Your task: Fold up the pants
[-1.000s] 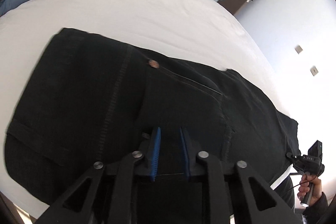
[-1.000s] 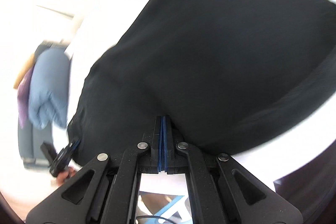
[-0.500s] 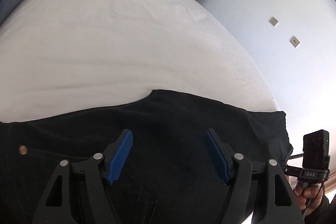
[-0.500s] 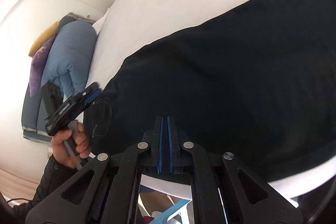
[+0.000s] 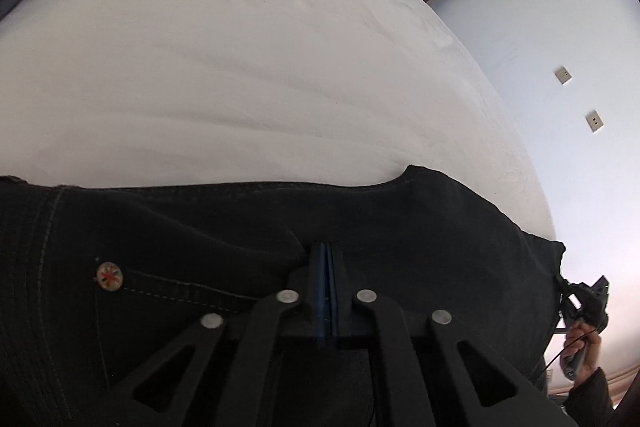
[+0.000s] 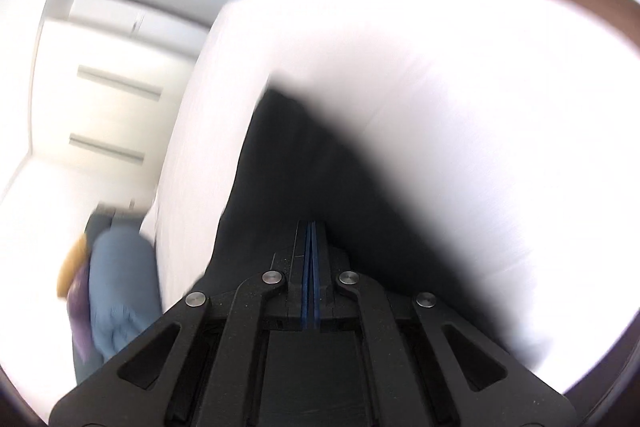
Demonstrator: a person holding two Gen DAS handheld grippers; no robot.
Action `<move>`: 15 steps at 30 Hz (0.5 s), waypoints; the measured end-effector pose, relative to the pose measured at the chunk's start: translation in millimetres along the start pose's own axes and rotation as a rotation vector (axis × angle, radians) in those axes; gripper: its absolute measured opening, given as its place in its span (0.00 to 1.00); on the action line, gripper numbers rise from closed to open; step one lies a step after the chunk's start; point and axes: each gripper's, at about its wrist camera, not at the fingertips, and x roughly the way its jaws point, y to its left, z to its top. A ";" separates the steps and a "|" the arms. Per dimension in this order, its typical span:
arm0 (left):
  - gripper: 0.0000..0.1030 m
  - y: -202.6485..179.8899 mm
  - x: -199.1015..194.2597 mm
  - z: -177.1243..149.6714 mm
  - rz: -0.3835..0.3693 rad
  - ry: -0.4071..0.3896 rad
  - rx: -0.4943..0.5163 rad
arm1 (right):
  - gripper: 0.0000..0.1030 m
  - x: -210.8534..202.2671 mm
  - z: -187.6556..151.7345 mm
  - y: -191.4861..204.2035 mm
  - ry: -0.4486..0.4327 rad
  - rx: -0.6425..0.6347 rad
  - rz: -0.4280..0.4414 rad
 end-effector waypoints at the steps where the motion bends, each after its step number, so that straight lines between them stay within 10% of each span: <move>1: 0.21 -4.3 -2.6 -0.8 0.011 -0.010 0.005 | 0.02 -16.1 8.2 -4.5 -0.043 -0.009 -0.040; 3: 0.48 -20.2 -15.7 -2.7 0.075 -0.049 0.029 | 0.05 -45.2 16.4 -11.6 -0.122 -0.012 -0.156; 5: 0.60 -45.4 -25.0 -8.9 0.098 -0.094 0.066 | 0.08 -70.4 10.5 -15.6 -0.150 0.021 -0.084; 11: 0.65 -148.4 -5.4 -41.2 -0.004 -0.066 0.194 | 0.08 -43.3 -69.0 38.1 0.116 -0.121 0.200; 15: 0.65 -195.5 36.9 -63.6 -0.026 0.024 0.223 | 0.08 18.9 -124.7 59.5 0.299 -0.147 0.219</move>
